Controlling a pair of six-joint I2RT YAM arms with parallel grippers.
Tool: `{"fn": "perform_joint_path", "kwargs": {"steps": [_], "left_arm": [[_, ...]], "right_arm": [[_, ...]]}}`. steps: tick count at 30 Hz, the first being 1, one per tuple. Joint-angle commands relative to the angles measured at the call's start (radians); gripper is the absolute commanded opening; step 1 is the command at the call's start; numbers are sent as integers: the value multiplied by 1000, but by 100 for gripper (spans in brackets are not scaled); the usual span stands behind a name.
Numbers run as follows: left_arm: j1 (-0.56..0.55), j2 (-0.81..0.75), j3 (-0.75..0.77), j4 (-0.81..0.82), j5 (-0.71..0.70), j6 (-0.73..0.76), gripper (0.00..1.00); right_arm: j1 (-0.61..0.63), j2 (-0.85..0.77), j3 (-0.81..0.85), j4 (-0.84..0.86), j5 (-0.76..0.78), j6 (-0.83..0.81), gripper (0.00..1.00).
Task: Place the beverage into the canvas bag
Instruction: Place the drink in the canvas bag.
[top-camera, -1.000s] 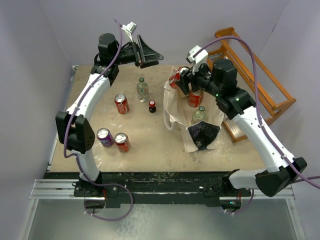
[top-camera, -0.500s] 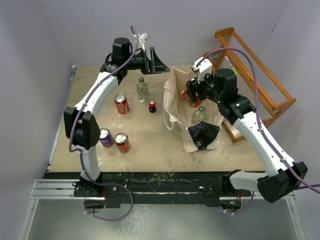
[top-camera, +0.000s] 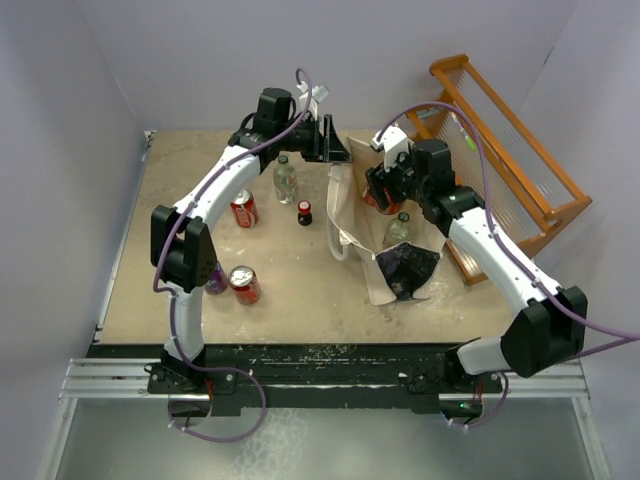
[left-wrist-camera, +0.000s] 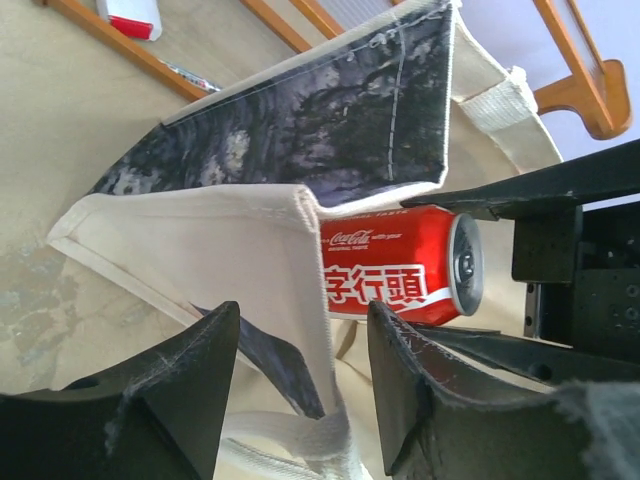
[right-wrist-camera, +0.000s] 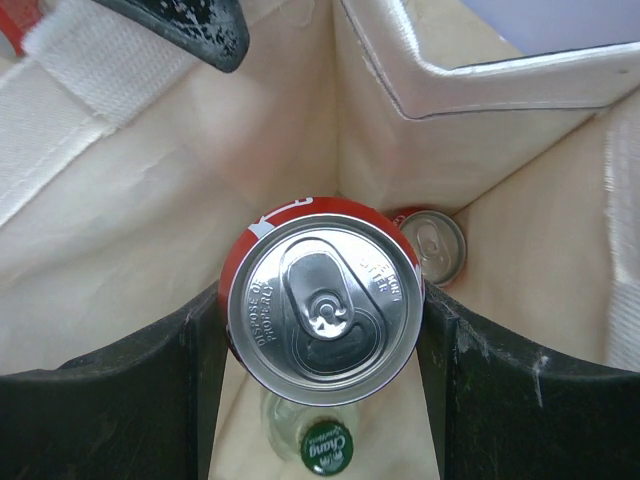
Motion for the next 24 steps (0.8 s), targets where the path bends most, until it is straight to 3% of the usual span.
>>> {"fn": "perform_joint_path", "kwargs": {"steps": [1,8,21,24], "left_arm": [[-1,0,49,-3,-49,37,54],[-1,-6,49,-7,-82,53,41],[0,22,73,7,-64,55,2],[-1,25,79,13,-59,61,0]], "right_arm": [[-15,8,8,179,-58,-48,0],[-16,78,-49,294,-76,-95,0],[-16,205,-64,410,-76,-155,0],[-17,225,-68,408,-68,-170,0]]}}
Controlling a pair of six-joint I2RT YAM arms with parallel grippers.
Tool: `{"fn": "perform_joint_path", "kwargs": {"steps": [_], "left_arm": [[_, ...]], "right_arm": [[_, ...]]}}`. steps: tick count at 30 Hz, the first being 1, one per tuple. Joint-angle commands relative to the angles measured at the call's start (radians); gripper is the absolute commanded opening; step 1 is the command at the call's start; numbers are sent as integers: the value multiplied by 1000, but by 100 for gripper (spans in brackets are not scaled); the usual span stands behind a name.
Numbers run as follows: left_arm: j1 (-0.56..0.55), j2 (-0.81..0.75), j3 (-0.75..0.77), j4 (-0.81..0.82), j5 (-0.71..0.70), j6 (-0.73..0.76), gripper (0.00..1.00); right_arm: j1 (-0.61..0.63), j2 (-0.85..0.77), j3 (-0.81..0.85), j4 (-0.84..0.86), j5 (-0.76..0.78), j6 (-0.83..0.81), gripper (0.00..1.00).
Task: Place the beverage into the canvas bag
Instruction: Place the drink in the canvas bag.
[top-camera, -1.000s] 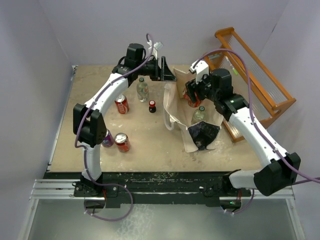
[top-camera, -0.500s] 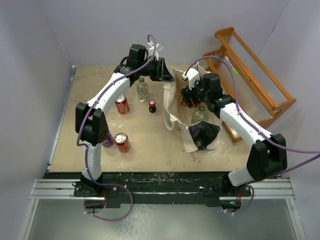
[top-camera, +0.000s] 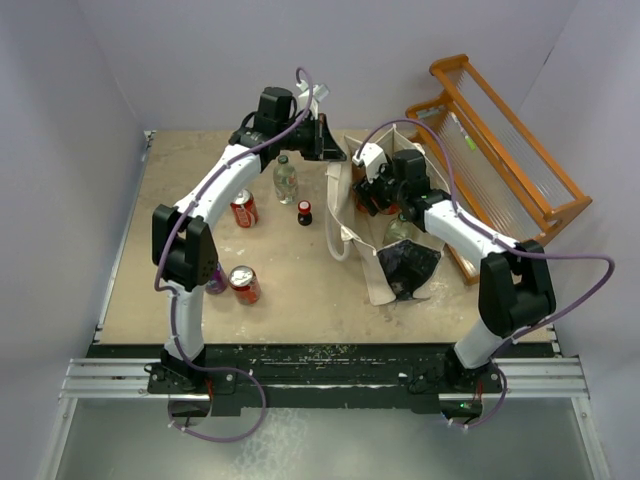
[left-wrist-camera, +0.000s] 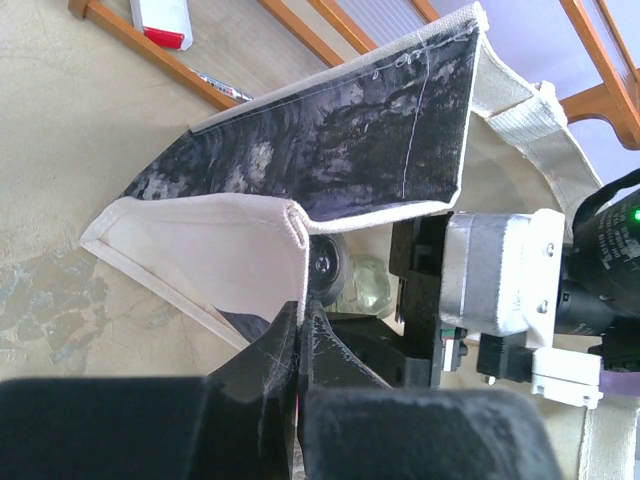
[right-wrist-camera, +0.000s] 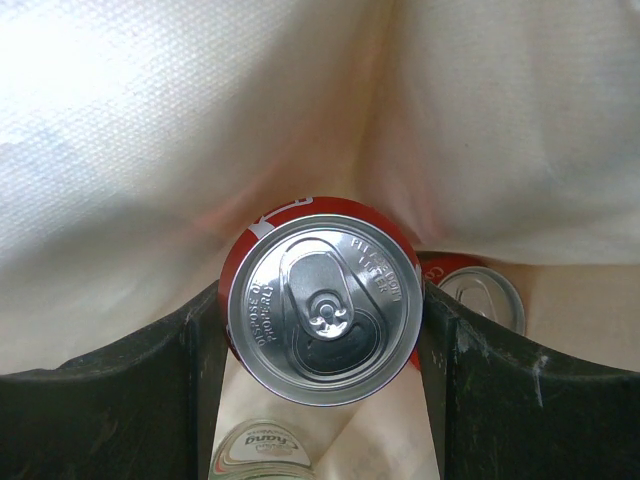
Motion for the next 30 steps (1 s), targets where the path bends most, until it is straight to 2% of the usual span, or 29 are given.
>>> {"fn": "perform_joint_path", "kwargs": {"steps": [1,22,24,30], "left_arm": [[0,12,57,44,7,28,0],[0,11,50,88,51,18,0],[0,9,52,92,52,20,0],[0,6,53,96,52,26,0]], "right_arm": [[-5,-18,16,151,-8,-43,0],[-45,105,21,110,-9,-67,0],[-49,115,26,100,-10,-68,2],[-60,161,70,59,-10,-68,17]]}}
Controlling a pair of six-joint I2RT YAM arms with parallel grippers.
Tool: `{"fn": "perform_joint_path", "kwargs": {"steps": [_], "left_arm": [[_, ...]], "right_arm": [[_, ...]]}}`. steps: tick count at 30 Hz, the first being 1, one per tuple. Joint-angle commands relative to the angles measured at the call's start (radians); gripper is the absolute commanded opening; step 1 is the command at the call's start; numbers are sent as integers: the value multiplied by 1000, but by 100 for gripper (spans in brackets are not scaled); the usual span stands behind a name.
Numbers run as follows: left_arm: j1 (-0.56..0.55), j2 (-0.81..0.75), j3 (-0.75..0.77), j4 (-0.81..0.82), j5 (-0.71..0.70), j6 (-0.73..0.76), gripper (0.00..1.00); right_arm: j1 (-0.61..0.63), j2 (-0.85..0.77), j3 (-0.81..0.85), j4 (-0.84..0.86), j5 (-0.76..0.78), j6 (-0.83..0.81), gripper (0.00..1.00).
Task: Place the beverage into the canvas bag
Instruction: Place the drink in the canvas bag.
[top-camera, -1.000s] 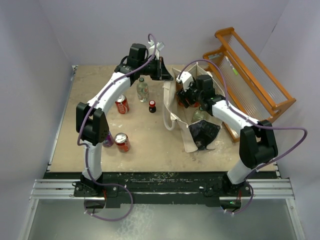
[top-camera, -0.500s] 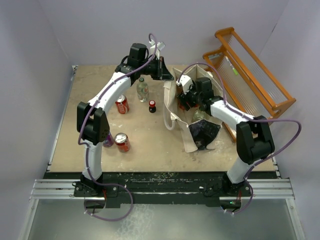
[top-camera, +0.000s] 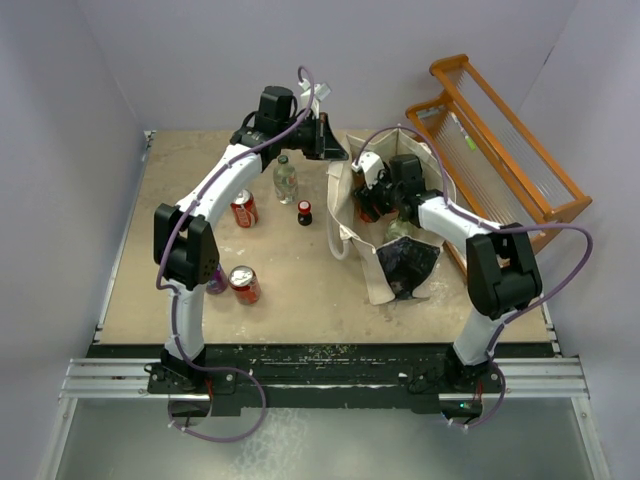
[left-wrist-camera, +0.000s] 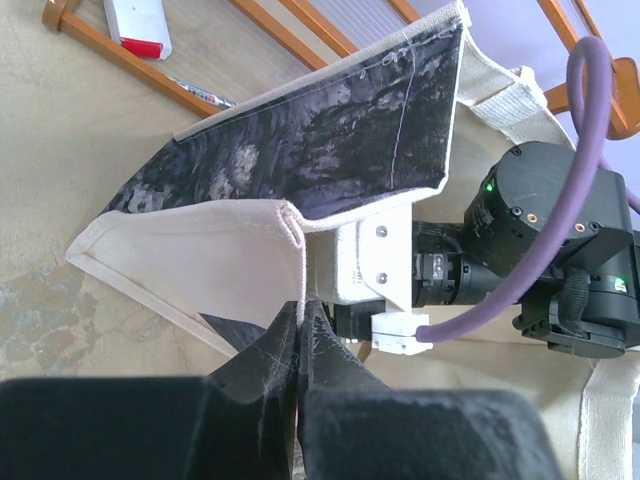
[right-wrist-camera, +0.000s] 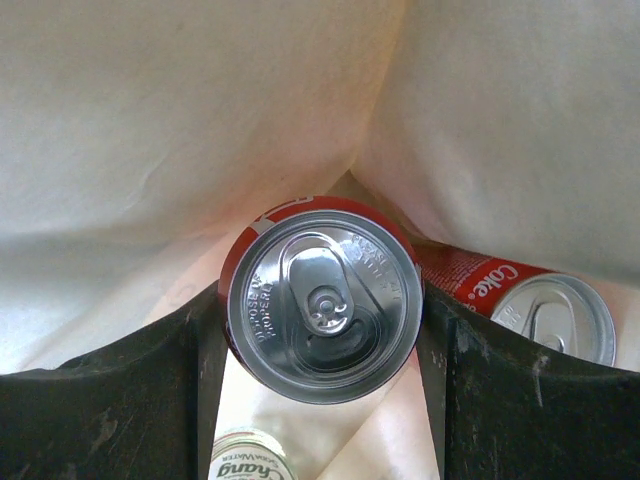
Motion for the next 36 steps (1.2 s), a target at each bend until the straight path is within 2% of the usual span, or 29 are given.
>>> {"fn": "perform_joint_path", "kwargs": {"steps": [1,8,17,25,36], "left_arm": [[0,-12,37,68,5,26,0],[0,-19,43,63,-8,42,0],[-1,-27,43,59,-12,56,0],[-1,-33,40,56,-15,61,0],[0,-41,40,49,-22,71,0]], "right_arm": [[-23,38,81,30,13,-22,20],[-27,41,80,9,9,-46,42],[-29,-4,87,-21,-9,-65,64],[-29,-18,104,-52,-18,-77,78],[-29,-64,107,-45,-10,-76,89]]}}
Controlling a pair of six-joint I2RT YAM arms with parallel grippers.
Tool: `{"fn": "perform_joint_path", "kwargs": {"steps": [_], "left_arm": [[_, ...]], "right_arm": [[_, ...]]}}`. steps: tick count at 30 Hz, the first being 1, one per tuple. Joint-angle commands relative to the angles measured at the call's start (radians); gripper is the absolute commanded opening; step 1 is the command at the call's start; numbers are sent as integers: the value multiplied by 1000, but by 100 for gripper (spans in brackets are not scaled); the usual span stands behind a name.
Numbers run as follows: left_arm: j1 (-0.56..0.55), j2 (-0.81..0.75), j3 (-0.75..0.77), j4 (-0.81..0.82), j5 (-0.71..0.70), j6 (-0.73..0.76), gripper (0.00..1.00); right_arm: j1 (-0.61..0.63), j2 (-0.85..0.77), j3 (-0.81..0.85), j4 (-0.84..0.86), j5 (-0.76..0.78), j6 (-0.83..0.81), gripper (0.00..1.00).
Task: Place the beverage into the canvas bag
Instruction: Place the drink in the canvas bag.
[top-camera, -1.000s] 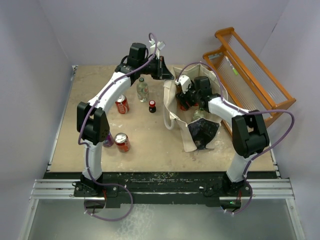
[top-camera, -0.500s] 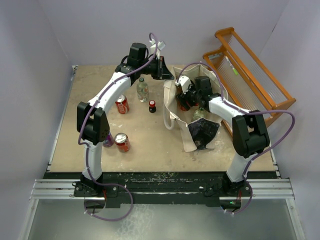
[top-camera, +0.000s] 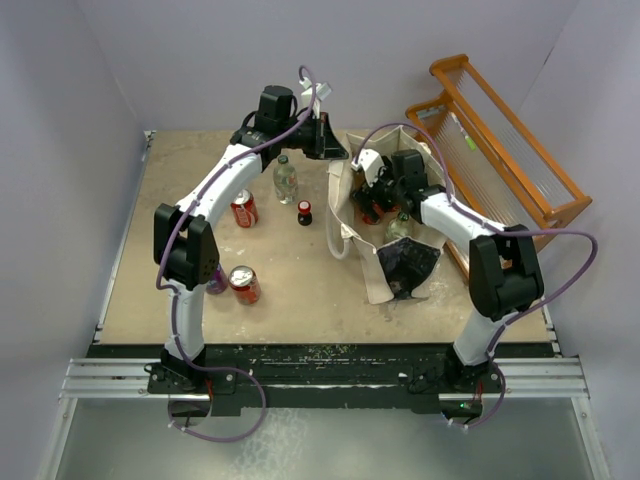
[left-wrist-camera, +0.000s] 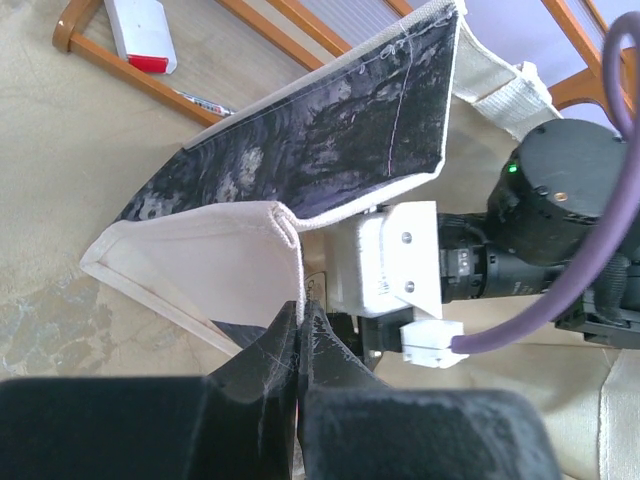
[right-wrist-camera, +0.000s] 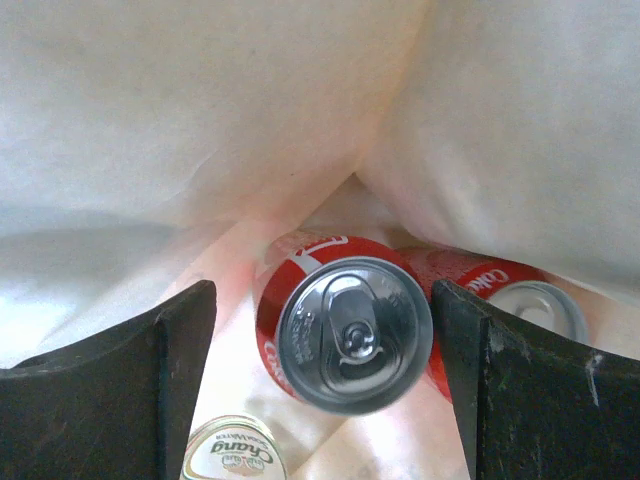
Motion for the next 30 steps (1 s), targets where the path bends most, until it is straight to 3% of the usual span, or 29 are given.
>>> {"fn": "perform_joint_path", "kwargs": {"steps": [1,12,18,20,25,30], "left_arm": [[0,-42,41,32,-22,31,0],[2,-43,50,29,-27,40,0],[11,-51,84,27,-23,69,0],[12,-56,98,38,8,90,8],[37,-63,125,80,116,86,44],[93,-109,103,59,118,92,70]], "right_arm": [[-21,-76,51,35,32,-20,89],[-21,-135,37,8,13,-10,87],[-21,-253,9,24,-9,-14,85],[-21,-300,-4,24,-15,-14,85],[-20,-391,1,-8,-7,3,85],[-18,-437,50,-20,8,68,85]]}}
